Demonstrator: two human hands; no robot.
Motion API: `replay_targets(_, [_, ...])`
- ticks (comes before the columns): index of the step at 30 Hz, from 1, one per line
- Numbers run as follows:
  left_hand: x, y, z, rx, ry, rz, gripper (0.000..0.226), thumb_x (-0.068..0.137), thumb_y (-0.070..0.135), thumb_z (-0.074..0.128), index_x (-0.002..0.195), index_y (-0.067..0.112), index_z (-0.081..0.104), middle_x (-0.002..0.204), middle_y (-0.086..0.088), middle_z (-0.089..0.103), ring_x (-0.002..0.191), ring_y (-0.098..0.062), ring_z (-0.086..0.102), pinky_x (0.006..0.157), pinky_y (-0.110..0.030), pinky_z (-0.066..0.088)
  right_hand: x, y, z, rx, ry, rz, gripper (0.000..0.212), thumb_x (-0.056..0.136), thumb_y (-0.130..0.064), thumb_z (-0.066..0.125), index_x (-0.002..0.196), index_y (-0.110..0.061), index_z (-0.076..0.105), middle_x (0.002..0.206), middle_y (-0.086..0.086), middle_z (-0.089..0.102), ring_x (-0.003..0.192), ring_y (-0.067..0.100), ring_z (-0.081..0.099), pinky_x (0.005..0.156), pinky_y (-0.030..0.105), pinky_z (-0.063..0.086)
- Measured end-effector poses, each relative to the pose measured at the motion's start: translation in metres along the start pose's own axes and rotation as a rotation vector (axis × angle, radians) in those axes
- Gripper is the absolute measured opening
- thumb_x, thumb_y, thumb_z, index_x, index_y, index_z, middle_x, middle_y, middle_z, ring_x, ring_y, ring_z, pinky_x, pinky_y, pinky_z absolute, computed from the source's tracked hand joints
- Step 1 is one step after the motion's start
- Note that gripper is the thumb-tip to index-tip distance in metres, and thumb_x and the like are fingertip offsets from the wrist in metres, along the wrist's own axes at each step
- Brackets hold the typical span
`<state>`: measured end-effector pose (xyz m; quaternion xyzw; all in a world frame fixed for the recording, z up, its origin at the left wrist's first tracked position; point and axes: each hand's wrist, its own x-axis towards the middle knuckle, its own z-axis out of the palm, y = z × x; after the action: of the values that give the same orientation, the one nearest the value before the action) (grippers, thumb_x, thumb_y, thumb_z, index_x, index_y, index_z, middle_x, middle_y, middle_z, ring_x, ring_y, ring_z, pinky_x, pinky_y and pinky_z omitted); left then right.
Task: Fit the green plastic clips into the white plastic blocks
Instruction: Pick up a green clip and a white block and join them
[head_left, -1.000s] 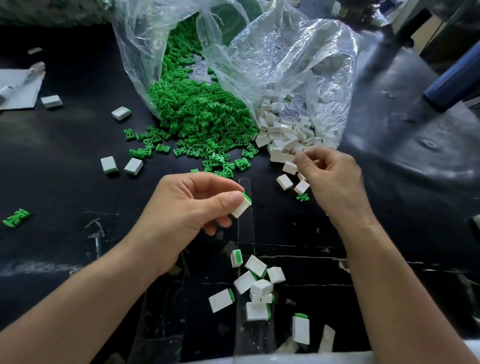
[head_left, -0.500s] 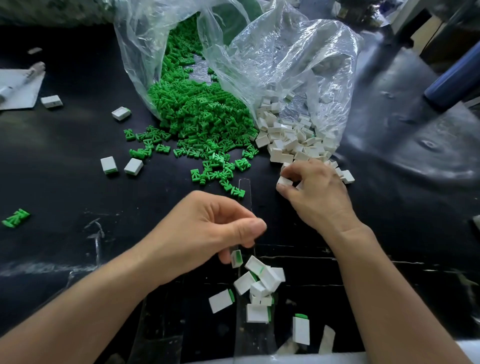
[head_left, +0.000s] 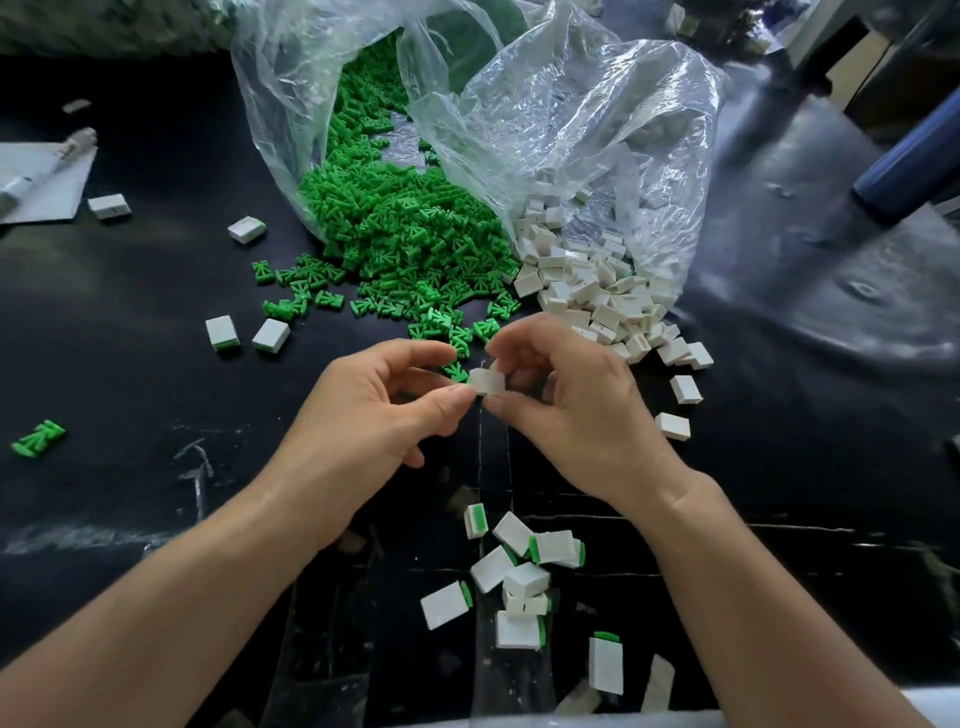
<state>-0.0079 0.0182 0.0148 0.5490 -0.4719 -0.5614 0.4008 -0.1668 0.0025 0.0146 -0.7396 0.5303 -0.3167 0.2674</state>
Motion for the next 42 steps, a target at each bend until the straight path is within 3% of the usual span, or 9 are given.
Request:
replay_targets(4, [0.000,-0.001,0.000,0.013,-0.039,0.004,0.017,0.078,0.006,0.068,0.091,0.017,0.067,0.064,0.001,0.071,0.056,-0.005,0.064,0.045,-0.015,0.047,-0.003,-0.005,0.007,-0.010,-0.082,-0.107,0.025,0.075,-0.005,0.071,0.098,-0.010,0.061,0.082,-0.008,0.056,0.070,0.006,0.051,0.063,0.009,0.037])
replay_targets(8, [0.001,-0.002,-0.001,-0.024,0.007,0.002,0.016,0.081,-0.001,0.065,0.081,0.014,0.069,0.063,-0.002,0.071,0.057,-0.007,0.065,0.051,-0.015,0.051,-0.001,-0.001,0.000,0.009,-0.065,-0.020,0.028,0.078,0.006,0.058,0.100,-0.010,0.064,0.089,-0.002,0.063,0.081,0.005,0.055,0.068,0.006,0.037])
replay_targets(13, [0.001,0.000,0.000,-0.098,-0.010,-0.023,0.021,0.082,-0.008,0.060,0.078,0.012,0.067,0.066,-0.003,0.071,0.061,-0.011,0.068,0.055,-0.017,0.054,0.003,0.009,0.008,-0.261,-0.003,0.116,0.027,0.089,-0.021,0.058,0.114,-0.014,0.063,0.105,0.003,0.060,0.103,0.017,0.051,0.087,0.021,0.034])
replay_targets(19, [-0.001,0.001,0.001,-0.106,-0.051,-0.038,0.023,0.081,-0.012,0.058,0.077,0.010,0.065,0.070,-0.005,0.072,0.066,-0.014,0.070,0.055,-0.018,0.054,0.003,0.008,0.019,-0.404,0.006,0.025,0.027,0.085,-0.028,0.062,0.110,-0.016,0.067,0.102,0.004,0.055,0.105,0.021,0.044,0.081,0.022,0.027])
replay_targets(24, [-0.001,0.000,0.001,-0.107,-0.056,-0.040,0.021,0.078,-0.012,0.062,0.075,0.008,0.063,0.069,-0.008,0.070,0.064,-0.013,0.069,0.055,-0.019,0.055,0.004,0.007,0.018,-0.307,-0.001,0.025,0.012,0.081,-0.016,0.066,0.092,-0.011,0.064,0.083,-0.004,0.050,0.086,0.019,0.051,0.074,0.023,0.032])
replay_targets(28, [0.000,0.000,0.000,-0.045,-0.024,-0.014,0.017,0.074,-0.002,0.070,0.071,0.015,0.066,0.062,-0.003,0.067,0.056,-0.010,0.064,0.051,-0.017,0.053,0.003,0.008,0.011,-0.059,0.025,0.108,0.013,0.081,-0.012,0.066,0.093,-0.016,0.065,0.069,-0.014,0.051,0.064,0.003,0.047,0.068,0.018,0.040])
replay_targets(31, [0.000,0.001,-0.001,-0.003,-0.005,0.005,0.018,0.072,0.003,0.073,0.063,0.018,0.069,0.056,0.001,0.064,0.050,-0.005,0.057,0.048,-0.016,0.049,0.004,0.008,0.004,0.128,0.054,0.148,0.016,0.081,-0.010,0.066,0.085,-0.026,0.066,0.067,-0.015,0.056,0.062,-0.003,0.051,0.064,0.011,0.042])
replay_targets(36, [0.000,0.001,0.000,0.005,-0.008,0.014,0.011,0.065,0.017,0.076,0.057,0.018,0.069,0.052,0.002,0.062,0.048,-0.004,0.055,0.046,-0.014,0.047,0.003,0.003,0.001,0.349,0.076,0.174,0.025,0.080,-0.007,0.068,0.073,-0.029,0.058,0.068,-0.009,0.062,0.070,0.017,0.065,0.072,0.033,0.053])
replay_targets(42, [0.000,0.000,-0.001,-0.005,-0.016,0.016,0.014,0.058,0.018,0.075,0.069,0.015,0.067,0.058,-0.001,0.068,0.052,-0.008,0.063,0.048,-0.017,0.051,-0.002,-0.009,0.003,0.351,0.027,0.066,0.023,0.079,-0.008,0.069,0.074,-0.028,0.059,0.067,-0.015,0.059,0.065,-0.003,0.055,0.065,0.013,0.045])
